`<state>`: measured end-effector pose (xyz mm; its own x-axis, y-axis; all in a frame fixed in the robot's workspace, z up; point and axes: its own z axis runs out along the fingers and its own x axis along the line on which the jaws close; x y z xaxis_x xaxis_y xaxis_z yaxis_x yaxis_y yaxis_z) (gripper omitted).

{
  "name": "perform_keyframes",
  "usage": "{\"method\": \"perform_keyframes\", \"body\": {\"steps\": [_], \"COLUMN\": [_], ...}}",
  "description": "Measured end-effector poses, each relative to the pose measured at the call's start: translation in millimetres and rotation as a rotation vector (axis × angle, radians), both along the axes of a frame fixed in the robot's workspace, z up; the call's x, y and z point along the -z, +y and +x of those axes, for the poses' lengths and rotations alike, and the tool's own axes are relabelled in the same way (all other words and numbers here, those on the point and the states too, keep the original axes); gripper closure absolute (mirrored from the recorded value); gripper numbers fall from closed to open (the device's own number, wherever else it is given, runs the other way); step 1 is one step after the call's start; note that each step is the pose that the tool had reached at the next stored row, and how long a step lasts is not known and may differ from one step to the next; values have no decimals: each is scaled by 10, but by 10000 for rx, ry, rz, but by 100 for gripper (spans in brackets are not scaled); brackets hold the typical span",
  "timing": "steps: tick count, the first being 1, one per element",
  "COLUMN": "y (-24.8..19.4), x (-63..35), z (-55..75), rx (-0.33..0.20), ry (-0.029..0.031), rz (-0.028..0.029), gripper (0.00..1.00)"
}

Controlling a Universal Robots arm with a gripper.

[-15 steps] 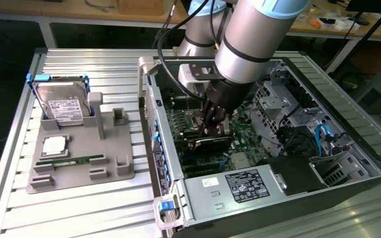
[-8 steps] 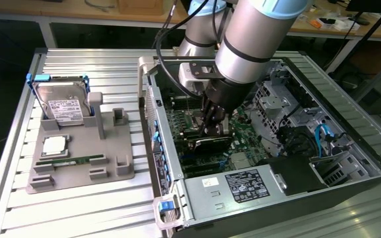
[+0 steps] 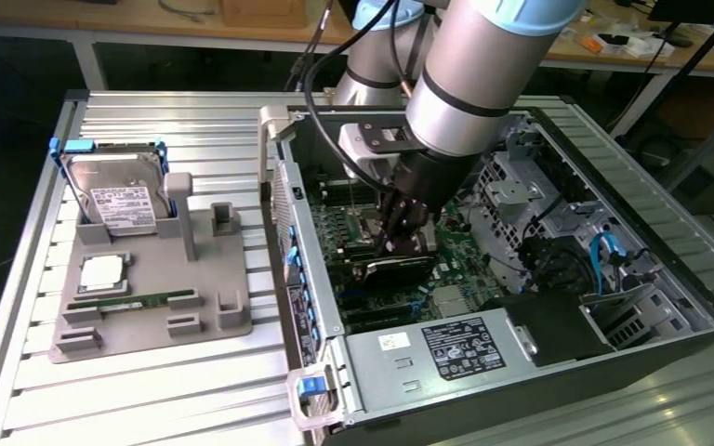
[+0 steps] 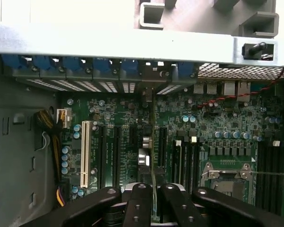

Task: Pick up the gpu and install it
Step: 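Press down on the gpu until it lock into place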

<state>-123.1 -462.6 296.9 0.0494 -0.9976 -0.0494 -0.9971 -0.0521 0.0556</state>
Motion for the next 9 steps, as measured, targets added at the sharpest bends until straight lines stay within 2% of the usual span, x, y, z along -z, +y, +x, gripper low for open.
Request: {"method": "perform_keyframes", "body": {"steps": [3,4,7,8,9], "y": [0,0,0,0,0], "x": [0,0,0,1,1], "z": [0,0,0,0,1], "rx": [-4,-4,-4,-4,-5], "ry": [0,-15,-219,-264,-270], "rz": [-1,0,-1,0,1], "gripper": [84,84,84,84,84]}}
